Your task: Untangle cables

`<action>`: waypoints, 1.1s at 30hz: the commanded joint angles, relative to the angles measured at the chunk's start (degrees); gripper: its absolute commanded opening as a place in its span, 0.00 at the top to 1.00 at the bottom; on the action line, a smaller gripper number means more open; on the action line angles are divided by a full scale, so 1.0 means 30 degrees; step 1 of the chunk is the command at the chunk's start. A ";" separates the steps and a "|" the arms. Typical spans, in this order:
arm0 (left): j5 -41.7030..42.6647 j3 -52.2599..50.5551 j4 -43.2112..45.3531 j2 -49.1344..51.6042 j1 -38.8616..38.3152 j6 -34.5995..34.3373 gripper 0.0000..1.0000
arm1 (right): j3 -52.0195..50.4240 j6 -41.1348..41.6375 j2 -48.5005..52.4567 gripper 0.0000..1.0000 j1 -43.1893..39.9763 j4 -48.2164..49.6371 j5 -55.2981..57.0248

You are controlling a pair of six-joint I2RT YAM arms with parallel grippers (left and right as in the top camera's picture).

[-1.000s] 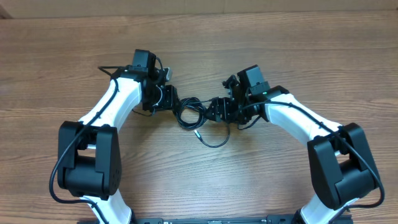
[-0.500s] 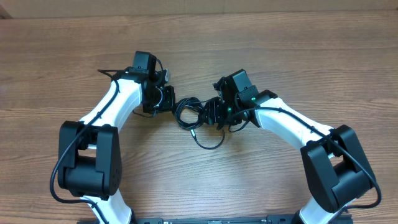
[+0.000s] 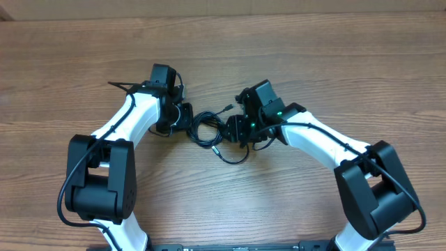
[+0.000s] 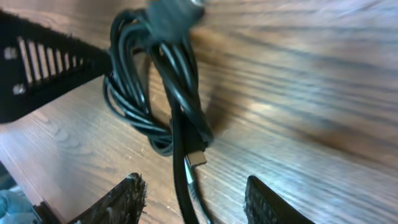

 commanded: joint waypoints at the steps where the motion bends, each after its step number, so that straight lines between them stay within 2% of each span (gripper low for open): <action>1: -0.0889 -0.0415 0.0131 0.0117 -0.0146 -0.0124 0.96 | 0.0066 0.0175 -0.0335 0.49 0.0670 0.0066 0.0262; 7: -0.3300 -0.0947 0.0240 0.0211 -0.0146 -0.1311 0.96 | 0.0066 0.1005 -0.0335 0.48 0.1173 -0.0073 0.1719; 14: -0.3636 -0.1778 0.0998 0.0211 -0.0146 -0.1617 0.79 | 0.0066 0.1013 -0.0335 0.48 0.1173 0.0073 0.1719; 18: -0.3475 -0.1778 0.1078 0.0211 -0.0146 -0.1413 0.74 | 0.0066 0.1013 -0.0335 0.48 0.1173 0.0852 0.1727; 21: -0.2754 -0.1778 0.1151 0.0211 -0.0146 -0.0546 0.73 | 0.0066 0.1005 -0.0335 0.40 0.1180 0.1698 0.1836; 26: -0.2361 -0.1785 0.0707 0.0211 -0.0146 0.0044 0.73 | 0.0066 0.1005 -0.0335 0.39 0.1443 0.2135 0.3388; 30: -0.4335 -0.2069 0.0211 0.0219 -0.0146 -0.0794 0.74 | 0.0066 0.1945 -0.0328 0.40 0.1435 0.1020 0.5683; 33: -0.4758 -0.2506 0.0430 0.0219 -0.0131 -0.0852 0.73 | 0.0066 0.2514 -0.0328 0.40 0.1435 0.0299 0.7053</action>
